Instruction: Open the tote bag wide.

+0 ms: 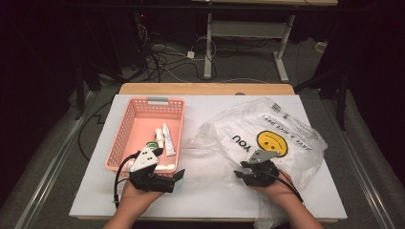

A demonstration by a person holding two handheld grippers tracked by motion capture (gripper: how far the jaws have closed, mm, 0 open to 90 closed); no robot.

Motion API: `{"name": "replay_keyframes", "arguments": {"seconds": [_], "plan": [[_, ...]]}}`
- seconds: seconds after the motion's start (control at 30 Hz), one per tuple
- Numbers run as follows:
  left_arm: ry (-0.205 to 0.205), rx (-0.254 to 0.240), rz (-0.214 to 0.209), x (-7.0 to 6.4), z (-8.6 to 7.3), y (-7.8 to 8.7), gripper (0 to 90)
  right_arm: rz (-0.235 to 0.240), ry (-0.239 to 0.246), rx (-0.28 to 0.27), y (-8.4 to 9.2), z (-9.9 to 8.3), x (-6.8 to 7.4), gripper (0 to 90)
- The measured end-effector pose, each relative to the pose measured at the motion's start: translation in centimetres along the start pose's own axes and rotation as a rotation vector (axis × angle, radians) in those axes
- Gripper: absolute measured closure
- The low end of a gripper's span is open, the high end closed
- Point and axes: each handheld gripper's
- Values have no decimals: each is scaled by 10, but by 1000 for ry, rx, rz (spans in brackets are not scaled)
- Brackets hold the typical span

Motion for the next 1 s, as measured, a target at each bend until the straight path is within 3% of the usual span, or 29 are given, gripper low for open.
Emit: {"name": "replay_keyframes", "arguments": {"seconds": [0.2, 0.53, 1.0], "plan": [[4, 8, -2, 1, -1, -2, 0, 2, 23, 3, 0, 1, 1, 711], [9, 2, 23, -1, -1, 3, 0, -12, 12, -33, 3, 2, 2, 898], [21, 0, 26, 4, -3, 0, 0, -8, -47, -146, 17, 5, -11, 900]]}}
Point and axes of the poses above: each handheld gripper's, and its own axes: y roughly backward along the jaws, z roughly out of its top, x roughly to its left, and after that the axes turned 7 degrees about -y, right-handed
